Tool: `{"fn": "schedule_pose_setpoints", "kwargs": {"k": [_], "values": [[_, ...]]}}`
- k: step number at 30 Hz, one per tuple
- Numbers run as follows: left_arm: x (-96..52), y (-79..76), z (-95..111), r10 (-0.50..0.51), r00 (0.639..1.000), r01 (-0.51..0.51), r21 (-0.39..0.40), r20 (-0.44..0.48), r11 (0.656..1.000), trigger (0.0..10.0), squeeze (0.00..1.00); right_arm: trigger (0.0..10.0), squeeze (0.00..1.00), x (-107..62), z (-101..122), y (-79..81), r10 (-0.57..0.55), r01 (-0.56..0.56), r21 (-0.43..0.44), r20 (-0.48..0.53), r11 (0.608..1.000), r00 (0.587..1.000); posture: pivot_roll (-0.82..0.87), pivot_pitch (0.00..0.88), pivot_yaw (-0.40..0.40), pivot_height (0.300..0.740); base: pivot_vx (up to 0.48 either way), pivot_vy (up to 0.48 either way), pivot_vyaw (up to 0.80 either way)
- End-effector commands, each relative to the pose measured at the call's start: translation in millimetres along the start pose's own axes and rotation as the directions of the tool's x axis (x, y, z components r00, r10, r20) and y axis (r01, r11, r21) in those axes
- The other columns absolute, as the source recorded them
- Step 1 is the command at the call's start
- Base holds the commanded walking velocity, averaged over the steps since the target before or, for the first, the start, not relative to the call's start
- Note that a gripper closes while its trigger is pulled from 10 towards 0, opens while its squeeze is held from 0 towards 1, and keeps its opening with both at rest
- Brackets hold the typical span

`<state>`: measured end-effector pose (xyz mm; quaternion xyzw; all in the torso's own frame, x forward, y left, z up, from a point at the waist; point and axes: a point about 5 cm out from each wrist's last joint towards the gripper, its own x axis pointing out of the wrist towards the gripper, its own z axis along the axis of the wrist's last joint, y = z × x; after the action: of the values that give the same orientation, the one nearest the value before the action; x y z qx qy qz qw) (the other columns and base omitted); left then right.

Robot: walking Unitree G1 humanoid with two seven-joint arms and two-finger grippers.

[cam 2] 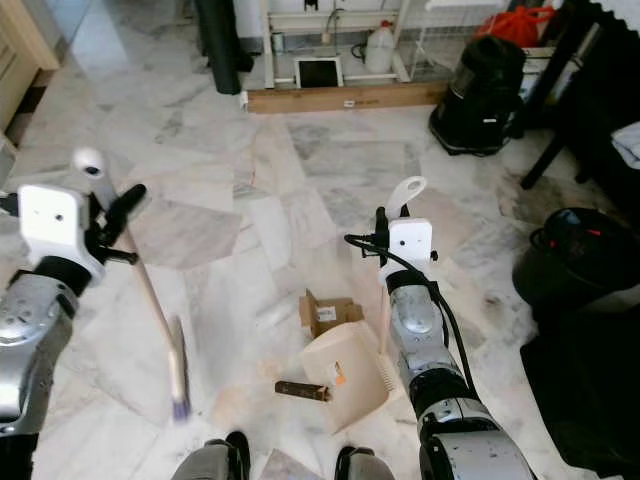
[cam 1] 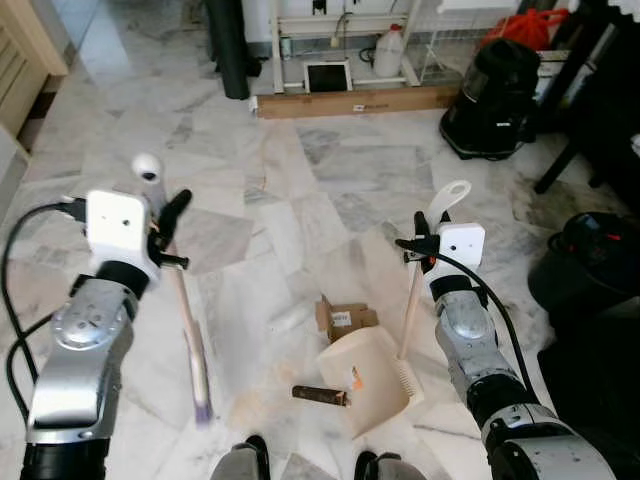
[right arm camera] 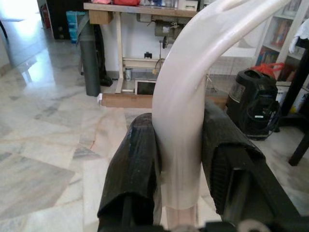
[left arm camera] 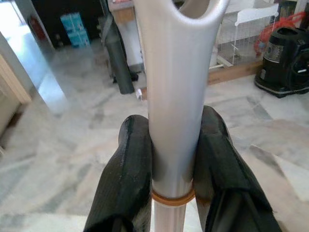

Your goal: Sweep floor

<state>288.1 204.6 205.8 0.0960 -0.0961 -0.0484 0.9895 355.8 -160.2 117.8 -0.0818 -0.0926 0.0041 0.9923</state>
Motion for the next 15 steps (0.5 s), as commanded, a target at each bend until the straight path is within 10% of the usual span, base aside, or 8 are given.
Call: {"fn": "schedule_pose_setpoints", "kwargs": {"k": [1, 15], "values": [[-3.2, -9.2, -9, -0.027, 0.999, 0.027, -0.026, -0.018, 0.999, 10.0, 0.00, 10.0, 0.00, -7.0, -4, -3.4, 0.014, -0.014, -0.038, 0.013, 0.999, 1.000, 0.01, 0.309, -0.031, 0.740, 0.000, 0.000, 0.00], [-3.4, -18.2, -27, -0.099, 0.989, 0.090, -0.087, -0.109, 0.992, 10.0, 0.00, 10.0, 0.00, -22.2, -16, -4.3, 0.003, -0.004, -0.080, -0.003, 0.997, 1.000, 0.01, 0.419, -0.015, 0.740, 0.000, 0.000, 0.00]]}}
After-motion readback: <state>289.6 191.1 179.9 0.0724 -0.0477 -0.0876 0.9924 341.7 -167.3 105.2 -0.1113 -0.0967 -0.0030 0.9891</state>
